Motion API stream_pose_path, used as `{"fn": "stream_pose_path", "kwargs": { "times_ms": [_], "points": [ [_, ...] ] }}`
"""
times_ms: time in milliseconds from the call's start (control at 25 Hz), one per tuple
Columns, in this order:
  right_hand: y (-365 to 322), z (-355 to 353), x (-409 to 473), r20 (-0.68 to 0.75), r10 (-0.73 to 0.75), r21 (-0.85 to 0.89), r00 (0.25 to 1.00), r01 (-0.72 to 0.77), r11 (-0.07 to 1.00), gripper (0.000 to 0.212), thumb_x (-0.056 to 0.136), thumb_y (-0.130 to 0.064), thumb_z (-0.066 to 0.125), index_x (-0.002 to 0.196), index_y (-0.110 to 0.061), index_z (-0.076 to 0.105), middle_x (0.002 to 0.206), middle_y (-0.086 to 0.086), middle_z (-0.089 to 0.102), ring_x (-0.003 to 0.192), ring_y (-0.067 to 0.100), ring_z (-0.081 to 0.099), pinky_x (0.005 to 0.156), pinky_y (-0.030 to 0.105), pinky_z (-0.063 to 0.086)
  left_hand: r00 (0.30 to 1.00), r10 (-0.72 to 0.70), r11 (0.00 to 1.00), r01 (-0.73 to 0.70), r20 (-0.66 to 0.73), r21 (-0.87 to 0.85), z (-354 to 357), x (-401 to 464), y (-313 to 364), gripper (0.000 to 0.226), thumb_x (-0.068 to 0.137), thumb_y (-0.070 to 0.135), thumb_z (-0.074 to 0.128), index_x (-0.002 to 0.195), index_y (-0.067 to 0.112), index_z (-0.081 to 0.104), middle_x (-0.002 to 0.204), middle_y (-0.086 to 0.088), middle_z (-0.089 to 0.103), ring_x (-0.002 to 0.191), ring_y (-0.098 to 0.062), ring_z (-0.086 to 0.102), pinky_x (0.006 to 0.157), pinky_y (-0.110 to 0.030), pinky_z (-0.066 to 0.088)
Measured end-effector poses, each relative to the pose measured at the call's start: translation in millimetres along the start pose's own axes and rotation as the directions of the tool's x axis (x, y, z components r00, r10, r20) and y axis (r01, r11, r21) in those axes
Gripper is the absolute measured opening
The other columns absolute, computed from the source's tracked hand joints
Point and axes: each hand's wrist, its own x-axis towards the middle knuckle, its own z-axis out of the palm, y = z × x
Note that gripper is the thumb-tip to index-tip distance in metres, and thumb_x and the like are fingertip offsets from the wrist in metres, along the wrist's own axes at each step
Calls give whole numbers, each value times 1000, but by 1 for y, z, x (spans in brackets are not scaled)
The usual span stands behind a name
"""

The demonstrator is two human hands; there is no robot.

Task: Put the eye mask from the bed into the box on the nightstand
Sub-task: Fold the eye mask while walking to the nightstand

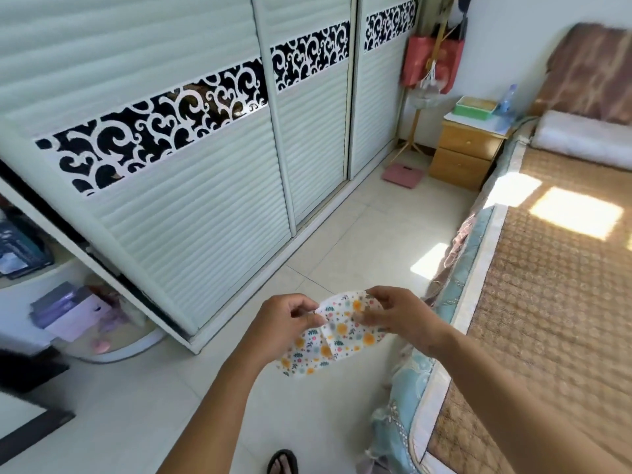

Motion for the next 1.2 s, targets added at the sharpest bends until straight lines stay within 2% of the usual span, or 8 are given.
{"fn": "stream_pose_path", "kwargs": {
  "times_ms": [160,280,400,640,760,960,1080,1200],
  "points": [
    [-27,25,62,-150,-14,49,989,21,999,19,78,-11,75,96,-7,70,93,13,74,87,27,72,80,37,60,975,42,999,-47,218,18,-52,63,-9,39,78,41,69,114,30,63,101,6,72,94,-6,67,86,-31,56],
    [-48,27,102,-229,-15,39,973,24,999,8,78,-20,76,75,-17,69,67,-6,71,63,7,68,59,18,54,931,78,996,-92,356,22,-72,111,-6,37,73,55,67,102,33,66,99,3,73,88,-7,69,84,-38,57],
    [-61,10,135,-340,-22,6,940,25,1000,30,78,-25,77,55,-19,57,45,-14,58,41,-5,52,44,9,42,900,84,996,-86,428,-14,-74,155,5,41,66,61,68,94,30,66,94,10,74,83,-3,69,82,-33,58],
    [-67,-66,212,-492,11,20,871,-1,1000,27,78,-30,75,68,-9,61,62,-6,64,59,12,60,62,28,55,865,127,992,-106,486,-71,-47,261,39,24,73,45,72,88,27,69,90,12,76,84,-4,71,74,-22,58],
    [-70,-113,251,-539,-21,18,842,36,999,30,79,-25,75,106,-19,62,79,-4,61,69,14,61,64,24,53,877,148,985,-91,458,-145,-31,320,65,14,76,32,73,85,21,72,84,10,76,81,-5,70,68,-15,55],
    [-75,-202,310,-270,-141,-234,953,77,969,48,76,-44,72,122,-38,59,131,-19,52,120,-1,49,89,6,34,928,164,973,-96,333,-211,4,424,130,4,79,23,71,79,27,73,87,9,72,77,0,67,62,-7,50],
    [-81,-238,342,-194,-133,-297,972,71,952,53,74,-41,76,124,-37,57,121,-23,62,114,-9,54,86,3,40,928,190,970,-126,320,-209,22,476,161,4,81,22,69,81,24,73,83,8,72,75,-3,68,59,-8,50],
    [-85,-278,384,-305,-138,-238,942,65,969,19,80,-29,70,96,-39,69,88,-21,71,90,-6,66,81,18,54,909,218,968,-156,354,-196,40,534,184,5,78,29,72,83,27,71,77,10,74,72,-1,68,59,-12,53]
  ]
}}
